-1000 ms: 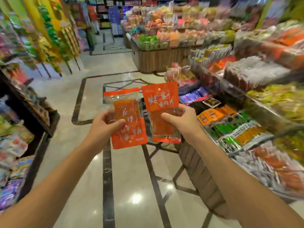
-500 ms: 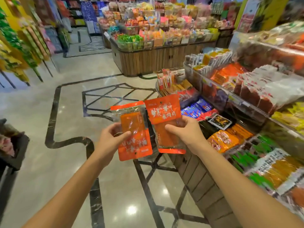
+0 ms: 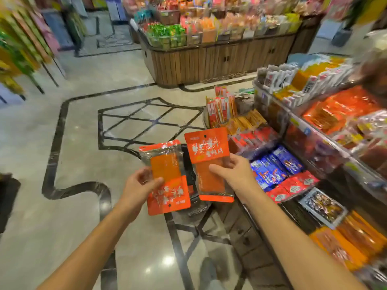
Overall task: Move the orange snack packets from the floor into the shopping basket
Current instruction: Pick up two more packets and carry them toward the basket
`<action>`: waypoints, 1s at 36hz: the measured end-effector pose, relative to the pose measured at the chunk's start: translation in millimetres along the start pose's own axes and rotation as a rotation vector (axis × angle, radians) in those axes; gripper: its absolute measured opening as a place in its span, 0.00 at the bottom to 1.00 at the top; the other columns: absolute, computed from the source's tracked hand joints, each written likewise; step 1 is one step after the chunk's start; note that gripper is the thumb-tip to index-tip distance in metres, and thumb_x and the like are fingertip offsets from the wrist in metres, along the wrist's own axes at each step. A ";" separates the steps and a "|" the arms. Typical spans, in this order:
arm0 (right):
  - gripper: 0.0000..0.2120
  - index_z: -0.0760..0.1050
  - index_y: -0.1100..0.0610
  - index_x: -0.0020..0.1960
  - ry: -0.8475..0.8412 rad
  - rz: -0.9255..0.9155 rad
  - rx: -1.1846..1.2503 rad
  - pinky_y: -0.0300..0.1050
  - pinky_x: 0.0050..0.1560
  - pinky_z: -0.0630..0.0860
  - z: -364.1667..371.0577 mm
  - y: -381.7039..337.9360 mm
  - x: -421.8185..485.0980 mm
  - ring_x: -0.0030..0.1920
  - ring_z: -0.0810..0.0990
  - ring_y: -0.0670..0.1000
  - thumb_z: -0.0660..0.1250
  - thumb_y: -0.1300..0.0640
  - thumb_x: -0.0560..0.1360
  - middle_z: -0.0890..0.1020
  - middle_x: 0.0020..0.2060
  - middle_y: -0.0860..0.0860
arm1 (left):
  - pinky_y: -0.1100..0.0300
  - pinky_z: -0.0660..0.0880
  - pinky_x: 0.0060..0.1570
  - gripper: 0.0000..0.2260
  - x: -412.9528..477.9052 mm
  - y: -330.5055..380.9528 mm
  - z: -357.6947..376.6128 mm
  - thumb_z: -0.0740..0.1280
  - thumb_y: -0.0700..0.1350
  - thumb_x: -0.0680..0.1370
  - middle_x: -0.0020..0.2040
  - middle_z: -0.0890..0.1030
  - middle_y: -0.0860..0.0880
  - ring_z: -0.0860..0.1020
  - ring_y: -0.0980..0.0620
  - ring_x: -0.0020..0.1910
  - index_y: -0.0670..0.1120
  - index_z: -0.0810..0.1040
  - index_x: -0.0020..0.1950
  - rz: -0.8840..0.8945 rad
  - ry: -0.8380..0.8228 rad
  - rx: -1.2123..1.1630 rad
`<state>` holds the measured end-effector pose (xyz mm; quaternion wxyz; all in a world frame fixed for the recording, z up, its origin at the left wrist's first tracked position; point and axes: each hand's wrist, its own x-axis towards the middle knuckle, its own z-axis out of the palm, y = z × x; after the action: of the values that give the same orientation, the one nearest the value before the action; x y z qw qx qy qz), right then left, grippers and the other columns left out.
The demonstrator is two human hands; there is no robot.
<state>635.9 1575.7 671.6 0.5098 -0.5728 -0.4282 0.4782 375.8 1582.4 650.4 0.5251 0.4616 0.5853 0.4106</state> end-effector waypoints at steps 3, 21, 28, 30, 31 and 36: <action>0.11 0.82 0.56 0.47 -0.037 0.056 -0.028 0.37 0.39 0.80 6.3 9.4 57.2 0.38 0.84 0.43 0.75 0.68 0.70 0.86 0.40 0.50 | 0.51 0.80 0.53 0.13 38.9 -1.8 5.7 0.74 0.39 0.73 0.52 0.84 0.46 0.84 0.49 0.49 0.47 0.79 0.56 -0.064 0.050 -0.003; 0.05 0.82 0.62 0.45 -0.081 0.481 -0.266 0.53 0.47 0.79 102.7 209.4 321.3 0.40 0.83 0.53 0.74 0.67 0.70 0.86 0.42 0.62 | 0.62 0.78 0.40 0.12 329.3 -156.1 9.9 0.70 0.35 0.75 0.48 0.81 0.48 0.82 0.50 0.45 0.47 0.76 0.55 -0.415 0.155 0.003; 0.10 0.79 0.56 0.35 -0.037 0.599 -0.378 0.36 0.27 0.71 139.2 359.4 408.6 0.24 0.75 0.42 0.74 0.68 0.70 0.80 0.23 0.46 | 0.55 0.77 0.32 0.11 444.2 -304.0 21.4 0.70 0.29 0.72 0.39 0.80 0.42 0.78 0.49 0.31 0.44 0.74 0.43 -0.577 0.209 0.008; 0.04 0.82 0.60 0.40 -0.019 0.647 -0.391 0.44 0.33 0.76 146.3 402.6 430.2 0.29 0.79 0.48 0.75 0.66 0.70 0.84 0.29 0.51 | 0.47 0.79 0.35 0.10 468.2 -346.1 32.0 0.69 0.33 0.74 0.38 0.81 0.43 0.79 0.45 0.33 0.48 0.75 0.42 -0.590 0.226 0.050; 0.03 0.83 0.62 0.43 -0.014 0.669 -0.406 0.48 0.36 0.79 149.6 427.2 440.4 0.33 0.81 0.51 0.75 0.64 0.70 0.85 0.34 0.54 | 0.44 0.79 0.37 0.10 479.1 -369.0 39.1 0.68 0.34 0.74 0.38 0.81 0.44 0.80 0.44 0.34 0.49 0.75 0.41 -0.590 0.231 0.076; 0.09 0.81 0.66 0.48 -0.014 0.760 -0.473 0.56 0.48 0.81 161.5 555.1 479.1 0.41 0.82 0.55 0.75 0.64 0.70 0.86 0.44 0.61 | 0.51 0.77 0.47 0.08 526.8 -486.0 77.0 0.64 0.36 0.74 0.45 0.81 0.43 0.80 0.43 0.45 0.44 0.77 0.51 -0.709 0.311 0.191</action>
<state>562.9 2009.4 63.2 0.1499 -0.7870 -0.2886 0.5244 387.5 1978.9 48.4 0.4943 0.2102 0.8162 0.2127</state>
